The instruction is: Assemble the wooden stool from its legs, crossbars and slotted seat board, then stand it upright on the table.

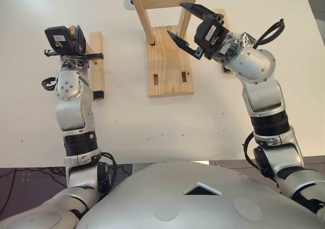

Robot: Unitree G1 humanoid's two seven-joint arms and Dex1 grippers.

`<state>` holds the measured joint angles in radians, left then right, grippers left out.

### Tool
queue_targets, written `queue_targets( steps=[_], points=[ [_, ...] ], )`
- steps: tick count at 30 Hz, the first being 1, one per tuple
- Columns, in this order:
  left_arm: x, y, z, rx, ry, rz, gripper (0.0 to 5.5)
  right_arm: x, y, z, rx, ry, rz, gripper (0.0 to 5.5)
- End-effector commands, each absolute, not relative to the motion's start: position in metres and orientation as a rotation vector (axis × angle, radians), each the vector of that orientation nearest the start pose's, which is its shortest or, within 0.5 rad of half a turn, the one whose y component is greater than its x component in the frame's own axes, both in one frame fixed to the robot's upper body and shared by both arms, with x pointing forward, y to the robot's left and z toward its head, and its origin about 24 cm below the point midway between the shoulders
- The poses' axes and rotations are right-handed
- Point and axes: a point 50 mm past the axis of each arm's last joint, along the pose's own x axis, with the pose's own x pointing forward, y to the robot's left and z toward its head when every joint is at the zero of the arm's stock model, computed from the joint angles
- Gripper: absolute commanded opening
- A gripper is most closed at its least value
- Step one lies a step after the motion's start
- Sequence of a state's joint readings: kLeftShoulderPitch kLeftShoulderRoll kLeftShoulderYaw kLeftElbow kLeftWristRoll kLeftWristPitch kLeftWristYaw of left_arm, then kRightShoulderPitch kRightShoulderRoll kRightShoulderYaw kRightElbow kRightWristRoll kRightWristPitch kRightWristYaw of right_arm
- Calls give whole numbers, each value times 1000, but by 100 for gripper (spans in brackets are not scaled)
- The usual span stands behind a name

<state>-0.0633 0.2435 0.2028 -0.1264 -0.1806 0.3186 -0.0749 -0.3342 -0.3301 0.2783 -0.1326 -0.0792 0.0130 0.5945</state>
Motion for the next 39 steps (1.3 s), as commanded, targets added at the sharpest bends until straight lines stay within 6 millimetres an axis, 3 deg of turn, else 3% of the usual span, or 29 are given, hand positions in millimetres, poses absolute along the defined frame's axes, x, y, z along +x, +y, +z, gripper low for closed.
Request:
queue_targets(
  steps=[1,4,12,19,27,33,39],
  points=[
    [252,221,51,-97,208,-38,37,276,-92,127,-571,-270,900,292],
    [252,219,53,-161,192,-75,37,275,-92,126,-570,-268,900,292],
    [244,213,51,-123,170,-143,37,276,-92,127,-571,-271,895,292],
    [223,209,32,-39,136,-181,37,275,-93,126,-574,-267,898,292],
    [226,208,24,-37,157,-170,37,276,-93,126,-577,-265,904,292],
    [228,209,28,-41,147,-168,126,276,-93,126,-578,-264,905,292],
    [235,215,46,-25,78,-157,126,276,-93,126,-582,-267,906,292]
  ],
)
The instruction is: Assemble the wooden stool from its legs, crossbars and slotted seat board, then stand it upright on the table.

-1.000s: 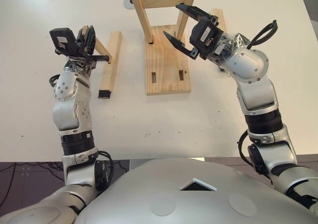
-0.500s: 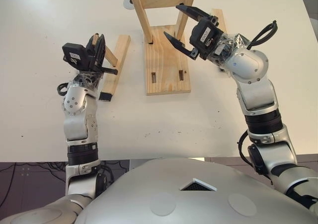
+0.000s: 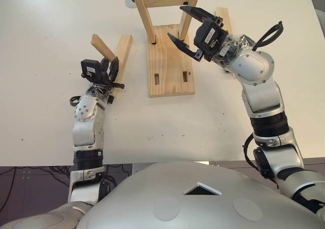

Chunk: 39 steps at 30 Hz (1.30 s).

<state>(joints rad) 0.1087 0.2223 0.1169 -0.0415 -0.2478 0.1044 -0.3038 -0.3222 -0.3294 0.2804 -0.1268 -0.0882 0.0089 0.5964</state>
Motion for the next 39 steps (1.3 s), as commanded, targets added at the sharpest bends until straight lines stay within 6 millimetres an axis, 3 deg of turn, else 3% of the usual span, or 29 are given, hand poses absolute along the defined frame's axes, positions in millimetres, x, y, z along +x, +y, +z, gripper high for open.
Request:
queue_targets(
  steps=[1,6,12,15,17,20,24,27,28,33,39],
  points=[
    [236,216,51,-25,59,-153,126,277,-93,126,-582,-268,906,292],
    [244,228,95,-5,-85,-135,126,276,-94,126,-591,-269,909,292],
    [264,221,187,-40,-337,-171,126,275,-93,123,-598,-266,912,292],
    [274,216,209,-90,-368,-189,103,275,-92,122,-597,-265,911,292],
    [280,212,203,-103,-319,-202,79,275,-91,121,-597,-265,911,292],
    [283,208,175,-120,-226,-194,24,276,-90,120,-594,-266,908,292],
    [287,207,126,-115,-95,-156,3,277,-89,120,-594,-266,909,292],
    [285,215,73,-127,83,-99,3,278,-89,119,-594,-264,913,292],
    [283,216,63,-118,108,-90,3,278,-89,119,-596,-263,917,292],
    [286,217,79,-120,23,-98,3,280,-92,120,-601,-263,916,292],
    [285,240,142,-343,-208,-40,3,278,-92,119,-596,-260,915,292]
  ],
)
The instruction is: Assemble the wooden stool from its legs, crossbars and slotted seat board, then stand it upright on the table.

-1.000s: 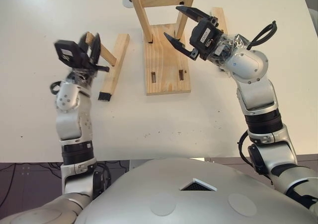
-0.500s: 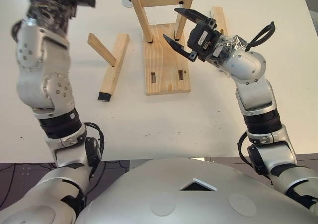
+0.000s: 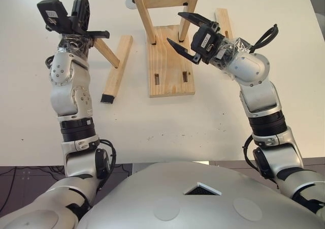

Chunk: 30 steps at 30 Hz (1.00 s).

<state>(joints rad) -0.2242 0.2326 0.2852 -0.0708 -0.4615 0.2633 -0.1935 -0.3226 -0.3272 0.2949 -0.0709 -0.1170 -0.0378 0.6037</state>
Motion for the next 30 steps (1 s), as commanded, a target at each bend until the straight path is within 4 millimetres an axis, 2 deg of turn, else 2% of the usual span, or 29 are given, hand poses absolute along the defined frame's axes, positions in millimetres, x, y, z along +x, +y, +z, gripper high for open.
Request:
queue_targets(
  steps=[1,2,4,7,9,11,12,17,19,22,26,30],
  points=[
    [284,247,149,-365,-217,-32,3,277,-92,118,-595,-258,915,292],
    [284,253,154,-370,-213,-28,3,276,-92,118,-594,-256,913,292],
    [281,265,148,-304,-129,-21,30,275,-92,117,-592,-254,910,292],
    [268,282,115,-147,136,-15,78,275,-92,116,-591,-251,906,292],
    [257,284,92,-43,351,-52,107,274,-93,115,-592,-246,902,292],
    [247,283,80,4,505,-94,145,273,-95,114,-595,-241,897,292],
    [245,280,80,4,543,-124,160,273,-95,113,-596,-239,896,292],
    [235,257,100,-39,608,-302,223,272,-96,112,-606,-234,898,292],
    [231,251,101,-22,648,-340,250,271,-96,111,-609,-232,897,292],
    [222,243,88,-19,729,-376,294,271,-94,110,-611,-234,898,292],
    [212,234,65,-56,795,-405,294,270,-94,110,-614,-237,895,292],
    [210,238,49,-54,797,-355,294,271,-93,111,-616,-243,899,292]
  ],
)
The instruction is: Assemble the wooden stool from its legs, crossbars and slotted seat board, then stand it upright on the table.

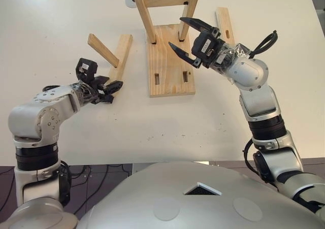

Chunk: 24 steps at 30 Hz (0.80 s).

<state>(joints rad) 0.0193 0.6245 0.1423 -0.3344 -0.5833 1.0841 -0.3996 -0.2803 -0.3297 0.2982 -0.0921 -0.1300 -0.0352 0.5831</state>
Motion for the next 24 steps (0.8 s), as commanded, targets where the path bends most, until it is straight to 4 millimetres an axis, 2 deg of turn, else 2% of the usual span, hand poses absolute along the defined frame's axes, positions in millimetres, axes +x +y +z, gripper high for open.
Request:
queue_targets(
  steps=[1,7,13,19,24],
  points=[
    [211,240,47,-39,787,-344,294,271,-93,111,-618,-244,901,292],
    [219,240,55,-13,706,-347,294,272,-93,111,-617,-242,908,292],
    [218,239,43,-19,745,-347,294,272,-93,111,-617,-242,907,292],
    [219,239,37,-19,752,-313,205,272,-94,111,-623,-241,911,292],
    [228,239,46,29,670,-268,132,273,-94,111,-630,-242,913,292]
  ],
)
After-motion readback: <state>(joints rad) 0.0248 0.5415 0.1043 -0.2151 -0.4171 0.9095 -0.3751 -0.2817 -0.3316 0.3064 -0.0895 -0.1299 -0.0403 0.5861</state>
